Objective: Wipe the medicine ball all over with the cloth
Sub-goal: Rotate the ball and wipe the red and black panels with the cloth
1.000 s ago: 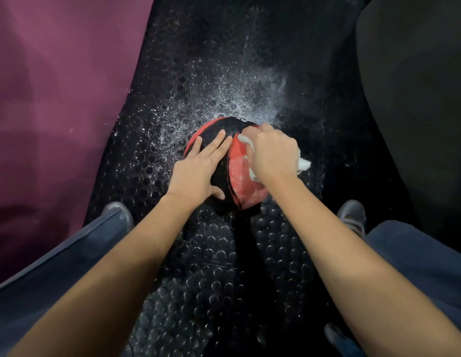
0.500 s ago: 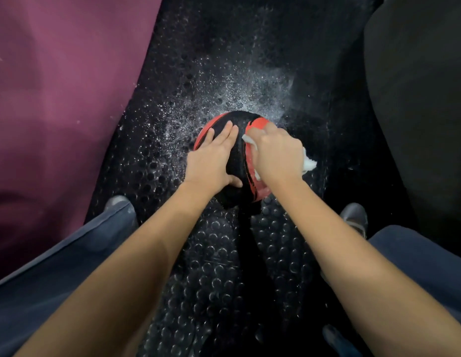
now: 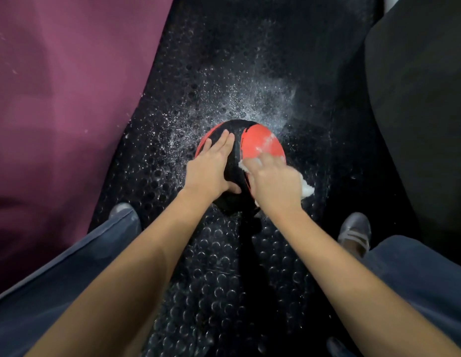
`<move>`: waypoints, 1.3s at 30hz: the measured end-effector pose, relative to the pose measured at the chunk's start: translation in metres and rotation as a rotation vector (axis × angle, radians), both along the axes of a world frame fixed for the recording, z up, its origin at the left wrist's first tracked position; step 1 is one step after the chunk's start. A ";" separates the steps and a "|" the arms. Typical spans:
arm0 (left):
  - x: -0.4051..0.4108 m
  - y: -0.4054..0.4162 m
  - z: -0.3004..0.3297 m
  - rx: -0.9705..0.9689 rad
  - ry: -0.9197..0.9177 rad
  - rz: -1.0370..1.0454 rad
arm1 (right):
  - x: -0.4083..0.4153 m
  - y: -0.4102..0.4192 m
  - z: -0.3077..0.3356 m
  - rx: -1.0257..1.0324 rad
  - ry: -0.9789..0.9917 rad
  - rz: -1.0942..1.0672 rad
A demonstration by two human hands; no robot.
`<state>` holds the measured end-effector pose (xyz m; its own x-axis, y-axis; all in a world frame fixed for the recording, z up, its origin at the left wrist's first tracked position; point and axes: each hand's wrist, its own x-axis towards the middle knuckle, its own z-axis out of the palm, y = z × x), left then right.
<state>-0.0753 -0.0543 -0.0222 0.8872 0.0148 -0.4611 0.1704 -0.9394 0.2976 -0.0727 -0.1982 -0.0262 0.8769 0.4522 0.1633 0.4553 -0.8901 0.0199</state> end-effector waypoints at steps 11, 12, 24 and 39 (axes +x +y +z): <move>-0.012 0.002 -0.008 -0.033 -0.029 0.020 | 0.013 -0.001 0.006 -0.050 0.075 -0.110; -0.014 0.002 -0.009 -0.032 -0.030 0.015 | 0.023 -0.003 0.009 -0.034 0.164 -0.177; 0.017 -0.004 -0.035 -0.310 -0.416 0.264 | 0.003 -0.012 -0.007 0.240 0.236 -0.192; 0.010 -0.026 -0.056 -0.283 -0.523 0.482 | -0.005 -0.004 -0.008 0.235 0.178 -0.323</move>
